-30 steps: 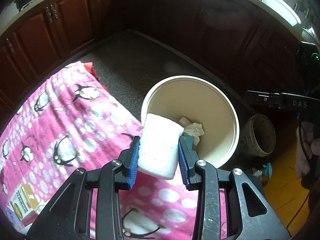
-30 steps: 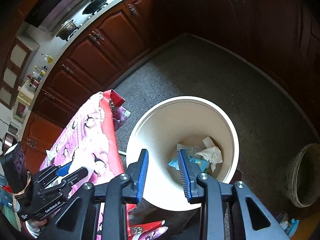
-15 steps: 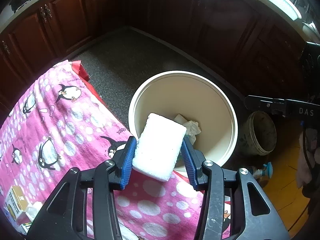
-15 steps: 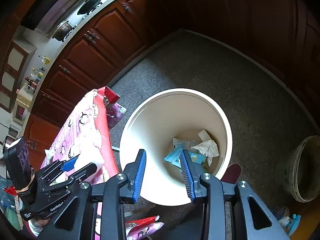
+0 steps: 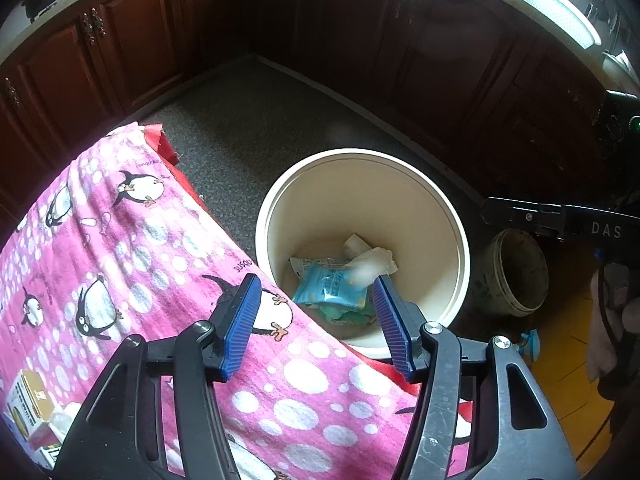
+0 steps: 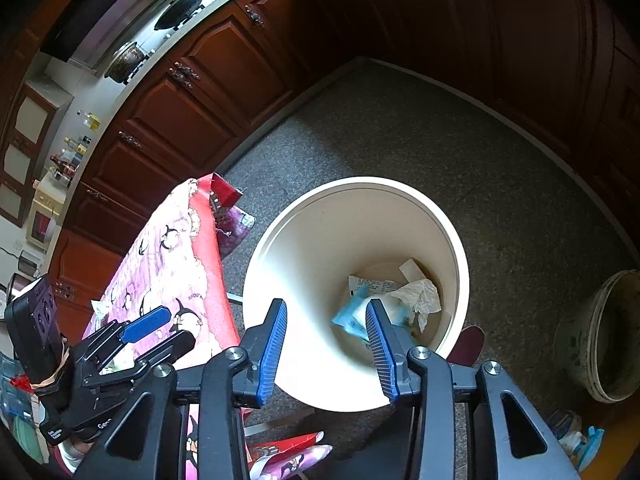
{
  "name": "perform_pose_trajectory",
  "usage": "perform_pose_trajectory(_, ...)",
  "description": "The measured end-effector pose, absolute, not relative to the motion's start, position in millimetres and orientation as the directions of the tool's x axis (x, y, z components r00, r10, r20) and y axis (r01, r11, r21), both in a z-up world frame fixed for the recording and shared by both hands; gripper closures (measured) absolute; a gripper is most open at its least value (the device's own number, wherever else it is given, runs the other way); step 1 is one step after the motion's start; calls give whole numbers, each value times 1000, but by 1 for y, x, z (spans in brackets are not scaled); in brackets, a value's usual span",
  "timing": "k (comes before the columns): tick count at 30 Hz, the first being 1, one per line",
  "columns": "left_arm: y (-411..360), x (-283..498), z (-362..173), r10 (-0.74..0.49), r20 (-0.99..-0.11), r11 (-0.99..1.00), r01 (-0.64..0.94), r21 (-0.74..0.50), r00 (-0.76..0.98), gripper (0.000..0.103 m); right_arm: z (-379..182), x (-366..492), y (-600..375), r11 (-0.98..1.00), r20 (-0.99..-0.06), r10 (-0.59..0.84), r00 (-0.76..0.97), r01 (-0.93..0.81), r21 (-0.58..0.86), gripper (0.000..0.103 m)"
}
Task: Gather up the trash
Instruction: 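Move both open tools back over the trash on the cloth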
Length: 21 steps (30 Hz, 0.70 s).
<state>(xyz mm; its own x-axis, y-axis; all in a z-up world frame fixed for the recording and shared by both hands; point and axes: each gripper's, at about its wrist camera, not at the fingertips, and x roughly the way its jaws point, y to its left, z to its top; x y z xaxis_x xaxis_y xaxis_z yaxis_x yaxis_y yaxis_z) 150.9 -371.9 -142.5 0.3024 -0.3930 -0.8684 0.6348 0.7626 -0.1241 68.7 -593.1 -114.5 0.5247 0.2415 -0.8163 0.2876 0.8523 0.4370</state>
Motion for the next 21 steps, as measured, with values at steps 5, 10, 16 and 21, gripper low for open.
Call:
perform_pose_trajectory(5,-369,144,-137,-394,-863,761,638,-114,315,46,-114,69,-590,855,-817,245,522,282,436,64)
perform_pose_trajectory(10,-360,139,-129,-385,-855,769,633,-89,347,46,-111,70,-579,864,-817,248,521,263,430,63)
perform_pose_trajectory(16,-332,134,-117,-379,-845,793,602,-88,376,46,-103,76,-549,885,-815,258,518,212,415,60)
perform_pose_trajectory(21,-294,135,-106,-366,-841,830,549,-101,398,46,-99,86,-513,906,-816,275,508,146,396,58)
